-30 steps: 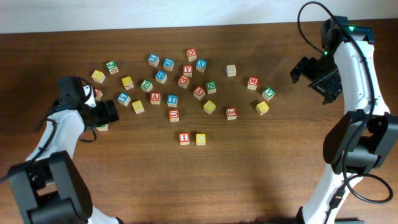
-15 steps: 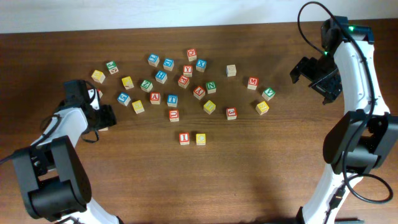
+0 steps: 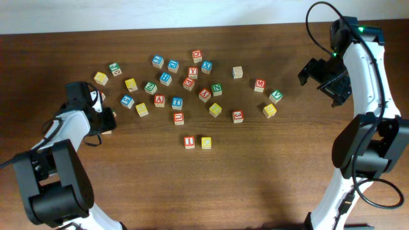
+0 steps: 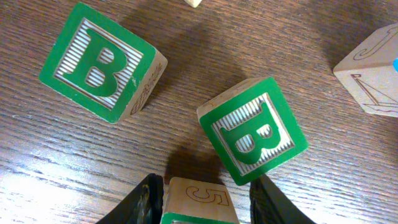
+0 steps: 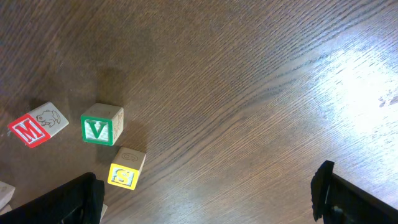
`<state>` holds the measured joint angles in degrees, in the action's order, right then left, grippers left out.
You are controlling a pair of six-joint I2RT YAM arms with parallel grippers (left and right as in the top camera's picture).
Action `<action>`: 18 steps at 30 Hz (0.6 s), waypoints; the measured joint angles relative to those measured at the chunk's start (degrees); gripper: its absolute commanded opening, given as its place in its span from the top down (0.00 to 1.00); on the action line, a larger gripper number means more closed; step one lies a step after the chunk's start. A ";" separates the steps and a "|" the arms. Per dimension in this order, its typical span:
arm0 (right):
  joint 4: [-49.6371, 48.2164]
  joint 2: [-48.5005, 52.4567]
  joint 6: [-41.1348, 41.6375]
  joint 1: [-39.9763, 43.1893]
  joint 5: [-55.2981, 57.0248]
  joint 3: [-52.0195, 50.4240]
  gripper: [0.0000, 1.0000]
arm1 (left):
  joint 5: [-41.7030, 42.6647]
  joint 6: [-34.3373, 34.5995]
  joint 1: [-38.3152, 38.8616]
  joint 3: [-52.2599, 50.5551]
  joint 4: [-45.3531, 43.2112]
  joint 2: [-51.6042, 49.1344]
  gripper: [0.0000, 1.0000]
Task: Spell out ICRA
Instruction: 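Lower the left gripper and close it on the green R block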
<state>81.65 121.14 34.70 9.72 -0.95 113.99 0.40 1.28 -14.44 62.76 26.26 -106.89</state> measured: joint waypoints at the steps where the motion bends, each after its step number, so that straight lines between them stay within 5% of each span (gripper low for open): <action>1: 0.00 0.00 -0.02 0.00 0.00 0.00 0.02 | 0.00 0.00 0.00 0.00 0.00 0.00 0.75; 12: 0.00 0.00 -0.02 0.00 0.00 0.00 0.02 | -0.22 0.00 0.00 0.02 0.00 0.00 0.80; 14: 0.00 0.00 -0.02 0.00 0.00 0.00 0.02 | -0.22 0.00 0.00 0.02 0.02 0.00 0.55; 18: 0.00 0.00 0.00 0.00 0.00 0.00 0.02 | -0.20 0.02 0.00 0.00 0.50 -0.07 0.53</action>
<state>81.65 121.14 34.70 9.72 -0.95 113.99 0.21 1.30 -14.44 62.76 26.76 -106.96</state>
